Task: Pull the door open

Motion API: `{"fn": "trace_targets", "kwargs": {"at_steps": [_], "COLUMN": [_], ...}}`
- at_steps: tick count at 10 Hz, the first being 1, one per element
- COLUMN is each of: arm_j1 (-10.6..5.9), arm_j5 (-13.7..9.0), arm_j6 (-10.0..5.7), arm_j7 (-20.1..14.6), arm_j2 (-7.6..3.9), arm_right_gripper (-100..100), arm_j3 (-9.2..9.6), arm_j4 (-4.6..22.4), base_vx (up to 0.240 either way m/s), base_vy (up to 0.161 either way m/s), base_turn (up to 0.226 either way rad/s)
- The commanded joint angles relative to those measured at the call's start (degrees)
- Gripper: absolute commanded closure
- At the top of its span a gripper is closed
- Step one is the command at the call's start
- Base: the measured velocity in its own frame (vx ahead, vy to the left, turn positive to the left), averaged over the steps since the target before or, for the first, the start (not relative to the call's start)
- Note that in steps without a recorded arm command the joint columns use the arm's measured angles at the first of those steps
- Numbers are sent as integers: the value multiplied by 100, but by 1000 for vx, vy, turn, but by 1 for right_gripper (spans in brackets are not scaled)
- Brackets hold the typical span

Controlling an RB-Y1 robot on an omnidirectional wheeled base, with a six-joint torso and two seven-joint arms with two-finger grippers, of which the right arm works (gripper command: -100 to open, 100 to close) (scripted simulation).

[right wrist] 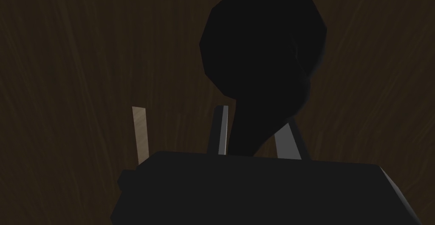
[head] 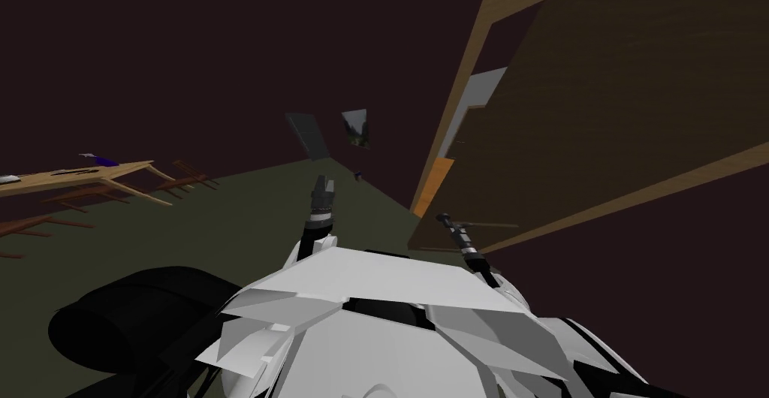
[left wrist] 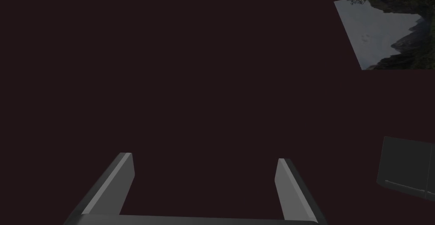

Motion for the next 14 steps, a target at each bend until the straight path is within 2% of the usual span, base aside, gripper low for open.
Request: {"fn": "trace_targets", "kwargs": {"at_steps": [1, 2, 3, 5, 6, 9, 12, 14], "arm_j1": [71, 71, -93, -146, -304, -590, -844, -950], "arm_j5": [-5, -5, 19, 27, 49, 91, 127, 142], "arm_j6": [211, 211, 358, 405, 546, 801, 1026, 1121], "arm_j7": [40, 40, 93, 110, 160, 252, 333, 367], "arm_j2": [-2, -2, 79, 106, 184, 327, 453, 506], "arm_right_gripper": [100, 100, 100, 100, 100, 100, 100, 100], "arm_j3": [-36, -36, -74, -87, -124, -191, -251, -276], "arm_j4": [-276, -276, -228, -212, -166, -83, -9, 22], "base_vx": [-118, -37, -102, -146, -175, -221, -205, -176], "base_vy": [-52, -13, -53, -80, -68, -112, -83, -109], "base_turn": [100, 5, 107, 112, 108, 155, 98, 100]}}
